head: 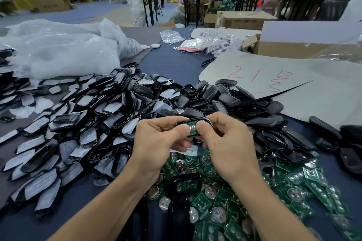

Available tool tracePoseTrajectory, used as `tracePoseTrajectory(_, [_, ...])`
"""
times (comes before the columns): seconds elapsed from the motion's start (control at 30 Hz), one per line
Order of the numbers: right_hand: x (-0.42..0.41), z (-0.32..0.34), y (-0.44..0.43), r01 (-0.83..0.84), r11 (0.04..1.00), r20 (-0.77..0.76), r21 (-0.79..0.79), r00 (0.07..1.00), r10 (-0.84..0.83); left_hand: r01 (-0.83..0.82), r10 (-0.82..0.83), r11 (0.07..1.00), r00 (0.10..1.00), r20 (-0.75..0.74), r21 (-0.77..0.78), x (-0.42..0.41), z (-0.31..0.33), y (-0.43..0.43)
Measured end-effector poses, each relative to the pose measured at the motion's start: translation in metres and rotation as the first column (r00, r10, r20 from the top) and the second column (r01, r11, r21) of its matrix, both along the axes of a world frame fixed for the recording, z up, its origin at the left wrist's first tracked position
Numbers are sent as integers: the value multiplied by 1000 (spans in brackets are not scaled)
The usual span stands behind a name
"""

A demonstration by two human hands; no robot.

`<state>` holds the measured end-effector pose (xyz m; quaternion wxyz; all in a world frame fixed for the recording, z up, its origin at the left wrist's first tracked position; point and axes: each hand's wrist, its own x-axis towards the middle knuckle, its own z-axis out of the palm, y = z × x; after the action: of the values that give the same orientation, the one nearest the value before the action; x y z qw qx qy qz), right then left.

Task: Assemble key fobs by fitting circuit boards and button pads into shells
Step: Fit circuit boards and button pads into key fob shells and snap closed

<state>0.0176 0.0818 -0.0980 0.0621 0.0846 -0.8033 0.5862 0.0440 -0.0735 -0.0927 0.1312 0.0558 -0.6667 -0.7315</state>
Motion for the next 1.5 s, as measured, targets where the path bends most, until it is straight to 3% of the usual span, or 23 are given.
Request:
tracePoseTrajectory(0.07, [-2, 1, 2, -61, 983, 59, -175, 996, 73, 7, -8, 999, 1000, -5, -34, -1, -3, 1])
tracePoseTrajectory(0.17, [-6, 2, 8, -97, 963, 89, -252, 988, 123, 4, -10, 982, 1000, -30, -189, -3, -7, 2])
tracePoseTrajectory(0.3, [-7, 3, 12, -112, 976, 40, -188, 992, 122, 93, -130, 935, 988, -85, -342, -6, -7, -2])
tracePoseTrajectory(0.43, [-3, 4, 11, -144, 989, -42, -20, 989, 143, 142, -172, 841, 985, -8, -522, -7, -7, -11])
tracePoseTrajectory(0.5, [-2, 5, 10, -160, 987, -72, 35, 984, 162, 119, -162, 751, 987, -7, -650, -3, -7, -11])
tracePoseTrajectory(0.57, [-2, 7, 10, -144, 989, -80, 40, 986, 147, 45, -120, 721, 991, -60, -692, -2, -5, -7])
tracePoseTrajectory(0.7, [-3, 7, 9, -55, 997, -55, 63, 997, 58, -167, 95, 775, 984, -148, -609, -9, -3, -18])
tracePoseTrajectory(0.83, [-5, 18, 2, -69, 972, -26, 223, 997, 77, -344, 297, 870, 938, -181, -354, -14, 6, -49])
tracePoseTrajectory(1.03, [-17, 37, -41, -254, 842, 118, 476, 967, 225, -571, 570, 819, 821, -40, -50, -26, 0, -86])
tracePoseTrajectory(1.13, [-19, 42, -63, -317, 748, 155, 583, 947, 281, -558, 557, 823, 830, 42, 107, -25, 0, -90])
tracePoseTrajectory(1.23, [-15, 43, -74, -351, 577, 202, 737, 930, 308, -513, 517, 825, 855, 51, 239, -17, 4, -94])
tracePoseTrajectory(1.4, [-7, 39, -70, -185, 545, 65, 818, 971, 232, -492, 500, 831, 865, 40, 260, 7, 9, -106])
tracePoseTrajectory(1.5, [-4, 36, -73, -162, 546, 77, 822, 981, 176, -529, 522, 824, 848, 91, 202, 18, 8, -113])
